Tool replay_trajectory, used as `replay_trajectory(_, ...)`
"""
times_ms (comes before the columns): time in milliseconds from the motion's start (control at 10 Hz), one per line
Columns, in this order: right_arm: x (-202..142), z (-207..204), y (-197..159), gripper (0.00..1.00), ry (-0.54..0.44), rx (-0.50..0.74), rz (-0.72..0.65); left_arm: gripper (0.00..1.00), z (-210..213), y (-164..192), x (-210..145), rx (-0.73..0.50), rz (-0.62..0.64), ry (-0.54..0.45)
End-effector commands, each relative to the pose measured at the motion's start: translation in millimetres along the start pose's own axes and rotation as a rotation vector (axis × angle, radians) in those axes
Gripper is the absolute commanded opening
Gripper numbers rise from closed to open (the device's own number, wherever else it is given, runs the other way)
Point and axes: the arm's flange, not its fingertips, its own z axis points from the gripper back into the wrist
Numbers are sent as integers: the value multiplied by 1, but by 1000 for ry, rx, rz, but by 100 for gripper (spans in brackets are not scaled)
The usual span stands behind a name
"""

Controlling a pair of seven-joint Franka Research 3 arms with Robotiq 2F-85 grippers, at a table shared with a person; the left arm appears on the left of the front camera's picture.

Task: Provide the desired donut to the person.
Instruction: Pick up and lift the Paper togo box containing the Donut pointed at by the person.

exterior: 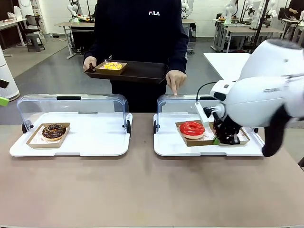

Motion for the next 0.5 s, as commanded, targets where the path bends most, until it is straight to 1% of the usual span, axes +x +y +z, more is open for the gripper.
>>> replay_trajectory(0,2,49,46,0,-7,-23,38,100,1,0,0,1,7,-5)
replay_trajectory(100,3,75,48,0,-20,-68,10,100,1,0,0,1,7,-5)
replay_trajectory(200,2,100,45,0,-43,-94,54,100,1,0,0,1,7,-5)
replay_trajectory(300,-1,120,42,0,-35,-110,65,100,1,0,0,1,7,-5)
replay_trajectory(400,0,130,34,0,-51,-93,97,100,1,0,0,1,7,-5)
